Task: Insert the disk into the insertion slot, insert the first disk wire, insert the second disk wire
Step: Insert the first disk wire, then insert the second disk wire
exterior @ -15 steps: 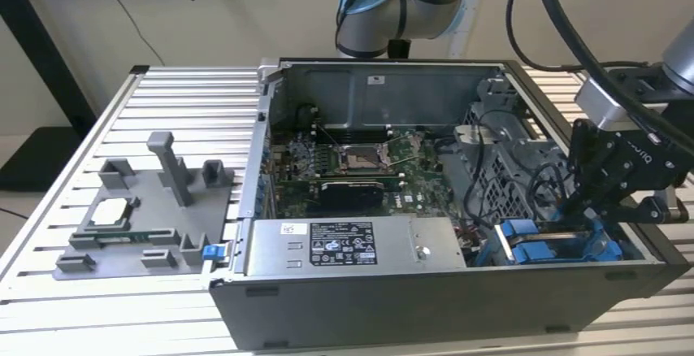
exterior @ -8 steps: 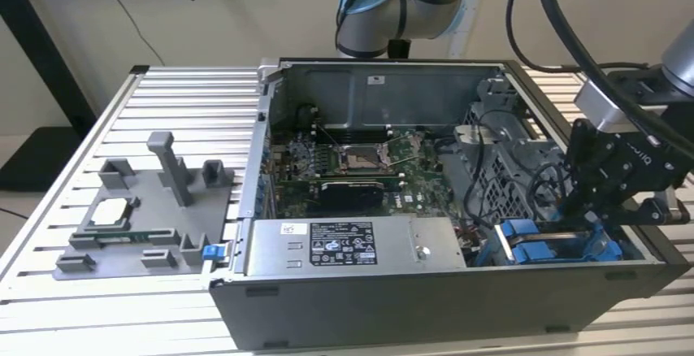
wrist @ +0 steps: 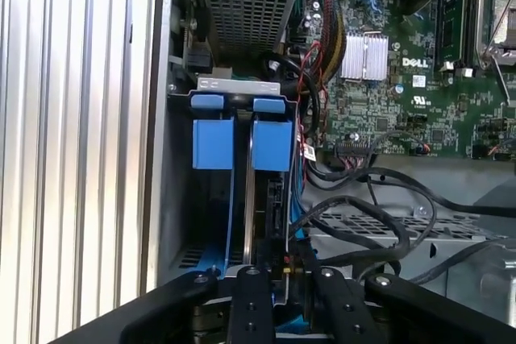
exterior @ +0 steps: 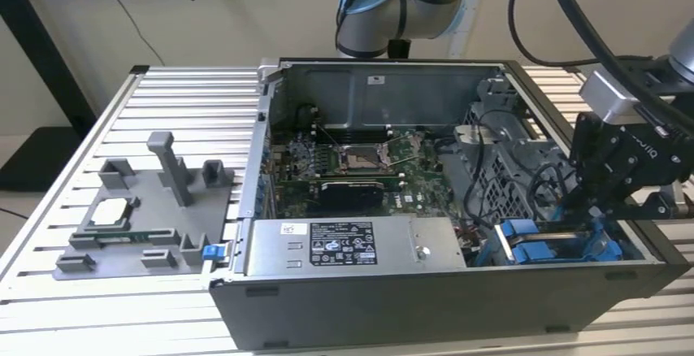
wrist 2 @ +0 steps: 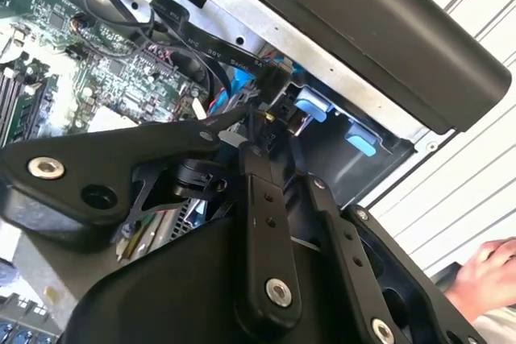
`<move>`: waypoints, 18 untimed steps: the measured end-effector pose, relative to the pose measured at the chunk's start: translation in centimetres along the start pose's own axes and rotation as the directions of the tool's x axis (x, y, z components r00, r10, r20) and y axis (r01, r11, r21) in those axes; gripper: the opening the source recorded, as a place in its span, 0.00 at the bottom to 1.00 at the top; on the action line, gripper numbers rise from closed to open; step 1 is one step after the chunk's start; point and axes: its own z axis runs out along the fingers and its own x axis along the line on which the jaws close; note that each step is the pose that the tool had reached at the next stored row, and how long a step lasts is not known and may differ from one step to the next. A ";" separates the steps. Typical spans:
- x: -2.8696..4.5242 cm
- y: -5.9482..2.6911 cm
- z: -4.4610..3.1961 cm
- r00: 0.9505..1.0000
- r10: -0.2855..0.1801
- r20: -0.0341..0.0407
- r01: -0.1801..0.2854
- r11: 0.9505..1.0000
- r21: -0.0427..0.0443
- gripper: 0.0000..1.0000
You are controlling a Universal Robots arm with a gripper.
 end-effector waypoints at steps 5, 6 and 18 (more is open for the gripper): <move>-0.04 0.05 -0.71 1.000 0.000 0.000 0.000 1.000 0.000 1.00; -0.05 0.05 -0.79 1.000 0.000 0.000 0.000 1.000 0.000 1.00; -0.13 0.17 -2.04 1.000 -0.003 -0.001 0.003 0.999 0.046 1.00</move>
